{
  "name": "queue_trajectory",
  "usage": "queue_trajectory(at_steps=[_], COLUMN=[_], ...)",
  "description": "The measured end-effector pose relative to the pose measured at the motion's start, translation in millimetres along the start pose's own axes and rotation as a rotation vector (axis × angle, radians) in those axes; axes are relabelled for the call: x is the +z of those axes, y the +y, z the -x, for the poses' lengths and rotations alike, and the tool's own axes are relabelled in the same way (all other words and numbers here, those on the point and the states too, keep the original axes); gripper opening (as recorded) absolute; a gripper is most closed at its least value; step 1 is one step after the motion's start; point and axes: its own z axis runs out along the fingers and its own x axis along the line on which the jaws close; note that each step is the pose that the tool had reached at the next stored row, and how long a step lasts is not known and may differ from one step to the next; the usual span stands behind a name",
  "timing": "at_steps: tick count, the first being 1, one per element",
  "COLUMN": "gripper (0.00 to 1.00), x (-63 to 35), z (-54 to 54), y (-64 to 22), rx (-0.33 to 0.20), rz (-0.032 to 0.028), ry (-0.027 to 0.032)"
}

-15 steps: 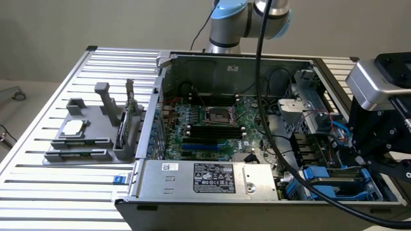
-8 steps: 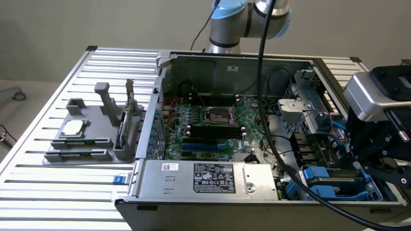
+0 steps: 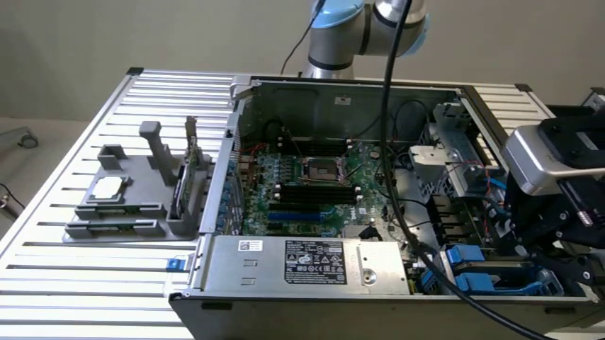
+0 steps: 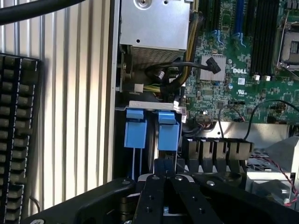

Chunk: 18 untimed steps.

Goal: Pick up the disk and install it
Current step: 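Insert the disk into the insertion slot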

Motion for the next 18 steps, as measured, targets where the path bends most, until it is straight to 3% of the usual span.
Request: queue_trajectory(at_steps=[18], gripper=[0.11], x=[29.6], z=[-2.5], y=[-5.4], rx=[-0.038], rz=[0.0039], ry=[0.0004])
